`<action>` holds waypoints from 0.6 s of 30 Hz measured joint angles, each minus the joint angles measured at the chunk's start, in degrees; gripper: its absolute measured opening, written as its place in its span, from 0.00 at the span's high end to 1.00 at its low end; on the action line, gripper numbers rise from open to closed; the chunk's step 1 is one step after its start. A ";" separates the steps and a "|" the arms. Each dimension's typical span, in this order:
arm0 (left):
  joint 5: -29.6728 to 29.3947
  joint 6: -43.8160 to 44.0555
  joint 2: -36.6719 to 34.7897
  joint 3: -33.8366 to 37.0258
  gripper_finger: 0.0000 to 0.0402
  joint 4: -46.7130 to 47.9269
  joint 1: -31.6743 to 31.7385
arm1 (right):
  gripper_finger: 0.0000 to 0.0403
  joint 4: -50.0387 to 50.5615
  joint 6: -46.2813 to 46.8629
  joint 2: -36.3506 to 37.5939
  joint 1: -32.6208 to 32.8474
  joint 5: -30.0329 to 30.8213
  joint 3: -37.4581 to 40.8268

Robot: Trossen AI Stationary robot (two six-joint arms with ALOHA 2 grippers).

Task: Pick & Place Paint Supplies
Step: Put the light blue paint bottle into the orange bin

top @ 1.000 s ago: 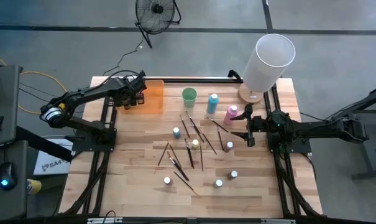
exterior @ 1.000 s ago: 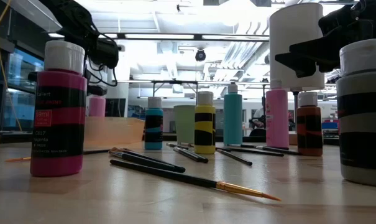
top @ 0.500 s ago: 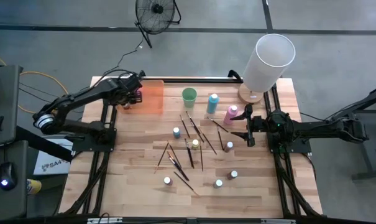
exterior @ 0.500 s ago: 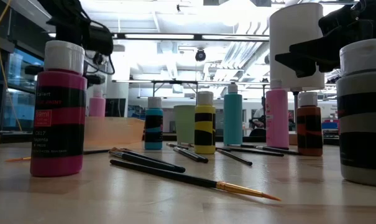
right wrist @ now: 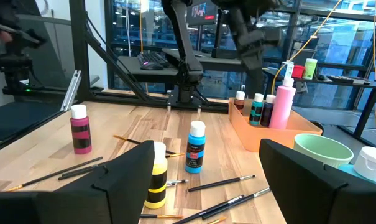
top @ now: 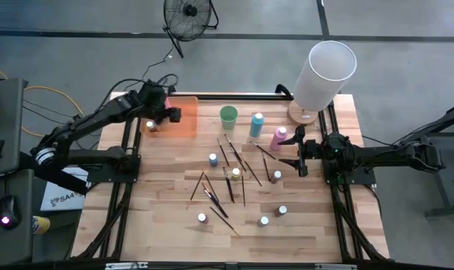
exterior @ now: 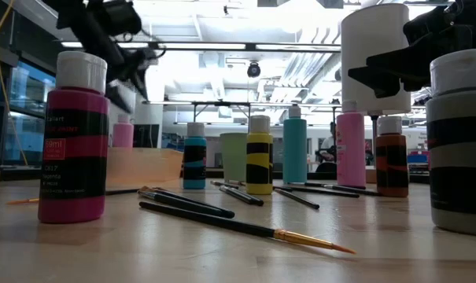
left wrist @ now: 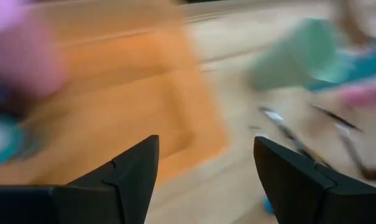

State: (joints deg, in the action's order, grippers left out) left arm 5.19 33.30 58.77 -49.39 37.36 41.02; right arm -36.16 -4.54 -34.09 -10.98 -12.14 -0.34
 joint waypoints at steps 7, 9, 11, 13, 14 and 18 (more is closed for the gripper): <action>3.02 -15.69 0.38 -0.04 0.37 -10.26 -11.26 | 0.29 0.00 -0.01 0.02 -0.02 0.00 0.00; 2.97 -18.76 0.89 -0.05 0.37 -13.00 -14.76 | 0.29 0.00 -0.02 0.02 -0.01 -0.02 0.00; 1.78 -20.03 1.51 -0.07 0.37 -15.09 -17.41 | 0.29 0.00 -0.01 0.00 -0.02 0.00 0.00; 0.31 -21.29 2.84 -0.10 0.36 -17.05 -19.70 | 0.29 0.00 -0.02 0.02 0.00 -0.01 0.00; 0.06 -21.54 3.77 -0.12 0.35 -17.63 -20.78 | 0.29 0.00 -0.01 0.01 -0.01 0.00 0.00; -0.22 -22.43 8.60 -0.11 0.29 -18.08 -24.28 | 0.29 0.00 -0.02 0.00 -0.02 0.00 0.00</action>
State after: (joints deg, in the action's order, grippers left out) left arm 4.97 10.87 67.37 -49.50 19.28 16.74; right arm -36.16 -4.56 -34.08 -11.00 -12.14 -0.34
